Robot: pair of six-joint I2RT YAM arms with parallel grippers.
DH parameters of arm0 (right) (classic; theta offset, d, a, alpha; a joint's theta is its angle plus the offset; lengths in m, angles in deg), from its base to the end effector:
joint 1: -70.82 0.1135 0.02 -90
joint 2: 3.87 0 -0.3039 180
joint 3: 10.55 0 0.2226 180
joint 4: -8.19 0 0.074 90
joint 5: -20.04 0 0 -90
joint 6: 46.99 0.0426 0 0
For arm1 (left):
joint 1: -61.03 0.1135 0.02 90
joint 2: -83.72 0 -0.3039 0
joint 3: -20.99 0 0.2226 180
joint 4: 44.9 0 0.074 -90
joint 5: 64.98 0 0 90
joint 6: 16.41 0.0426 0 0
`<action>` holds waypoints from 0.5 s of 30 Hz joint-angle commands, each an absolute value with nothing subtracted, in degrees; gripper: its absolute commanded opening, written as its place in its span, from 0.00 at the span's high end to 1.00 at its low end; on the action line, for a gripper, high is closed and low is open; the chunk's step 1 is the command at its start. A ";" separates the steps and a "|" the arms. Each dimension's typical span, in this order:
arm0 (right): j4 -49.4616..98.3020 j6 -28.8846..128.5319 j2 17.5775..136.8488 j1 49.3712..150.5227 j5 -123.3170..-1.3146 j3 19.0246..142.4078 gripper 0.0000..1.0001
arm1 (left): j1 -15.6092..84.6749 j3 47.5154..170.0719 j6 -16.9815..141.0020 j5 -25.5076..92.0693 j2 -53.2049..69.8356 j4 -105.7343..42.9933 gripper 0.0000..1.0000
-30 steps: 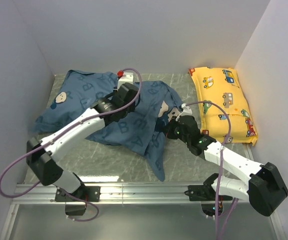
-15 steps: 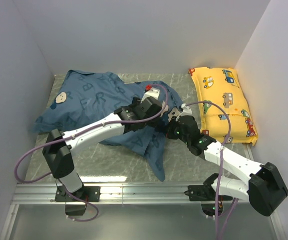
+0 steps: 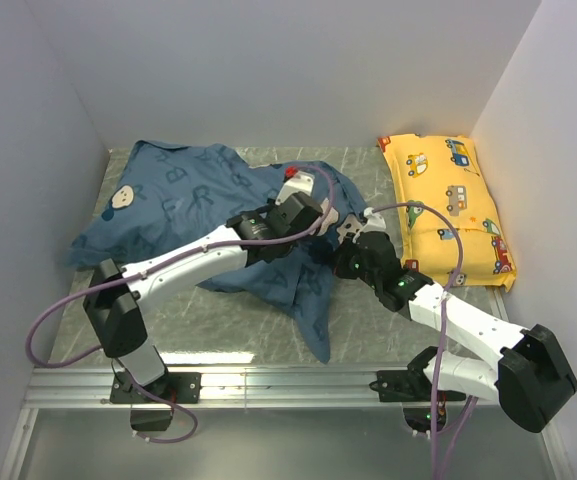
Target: Remove the pillowcase from the pillow
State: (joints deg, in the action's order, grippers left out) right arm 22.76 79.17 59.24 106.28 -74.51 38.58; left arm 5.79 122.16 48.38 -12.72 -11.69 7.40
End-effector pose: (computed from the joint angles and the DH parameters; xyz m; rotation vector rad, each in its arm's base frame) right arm 0.1656 0.1138 0.2751 0.0636 2.1389 0.6750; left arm 0.2177 -0.2679 0.3602 0.2757 2.1647 0.0077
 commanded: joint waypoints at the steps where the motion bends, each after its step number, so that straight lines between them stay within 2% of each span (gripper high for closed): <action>1: 27.34 77.38 58.01 105.89 -81.29 38.66 1.00 | 7.85 124.17 47.23 -17.60 -5.76 9.67 1.00; 9: 29.10 78.51 55.20 103.87 -83.40 35.32 1.00 | 24.98 117.67 45.64 -13.12 5.49 7.65 1.00; 15: 28.05 79.13 57.56 103.08 -81.39 34.09 1.00 | 31.59 108.62 42.83 -7.34 4.53 4.23 1.00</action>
State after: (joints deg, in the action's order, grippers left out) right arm 24.71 79.59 56.38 104.53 -77.79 35.71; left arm 30.03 112.52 44.12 -8.69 5.48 6.22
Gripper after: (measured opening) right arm 0.009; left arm 0.013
